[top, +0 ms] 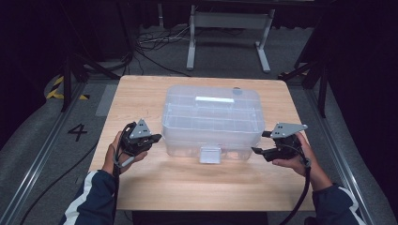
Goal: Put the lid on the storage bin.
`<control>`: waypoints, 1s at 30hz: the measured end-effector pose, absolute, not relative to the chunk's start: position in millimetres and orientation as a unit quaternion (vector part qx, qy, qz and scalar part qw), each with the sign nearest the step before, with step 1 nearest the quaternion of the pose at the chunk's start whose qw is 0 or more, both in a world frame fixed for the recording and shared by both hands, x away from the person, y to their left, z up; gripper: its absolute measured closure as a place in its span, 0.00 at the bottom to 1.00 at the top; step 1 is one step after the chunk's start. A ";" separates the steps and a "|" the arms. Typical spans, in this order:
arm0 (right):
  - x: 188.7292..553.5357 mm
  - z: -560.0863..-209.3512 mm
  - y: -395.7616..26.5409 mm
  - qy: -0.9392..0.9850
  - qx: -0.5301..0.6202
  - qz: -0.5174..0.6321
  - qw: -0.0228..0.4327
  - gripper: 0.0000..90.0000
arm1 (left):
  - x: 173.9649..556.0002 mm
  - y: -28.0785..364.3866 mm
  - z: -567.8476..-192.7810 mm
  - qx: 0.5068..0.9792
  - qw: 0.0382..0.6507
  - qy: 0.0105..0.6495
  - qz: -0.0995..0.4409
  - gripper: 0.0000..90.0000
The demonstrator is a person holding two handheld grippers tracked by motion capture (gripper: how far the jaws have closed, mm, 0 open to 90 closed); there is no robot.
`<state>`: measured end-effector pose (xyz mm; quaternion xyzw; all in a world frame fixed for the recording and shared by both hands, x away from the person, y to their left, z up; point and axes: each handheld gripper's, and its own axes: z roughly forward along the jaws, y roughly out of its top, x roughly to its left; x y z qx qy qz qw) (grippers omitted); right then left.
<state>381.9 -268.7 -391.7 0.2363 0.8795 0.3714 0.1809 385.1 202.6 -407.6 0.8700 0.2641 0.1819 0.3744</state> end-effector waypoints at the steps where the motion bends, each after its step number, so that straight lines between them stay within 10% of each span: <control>1: 382.1 -391.6 -268.7 0.880 0.236 0.371 0.181 0.36 | 384.7 202.4 -407.8 0.870 0.374 0.265 0.183 1.00; 17: 388.1 -394.0 -270.4 0.873 0.251 0.373 0.192 0.36 | 385.5 196.1 -414.3 0.877 0.358 0.264 0.182 0.94; 30: 377.6 -384.6 -276.8 0.888 0.233 0.318 0.237 0.38 | 373.9 199.0 -411.2 0.886 0.334 0.253 0.199 0.63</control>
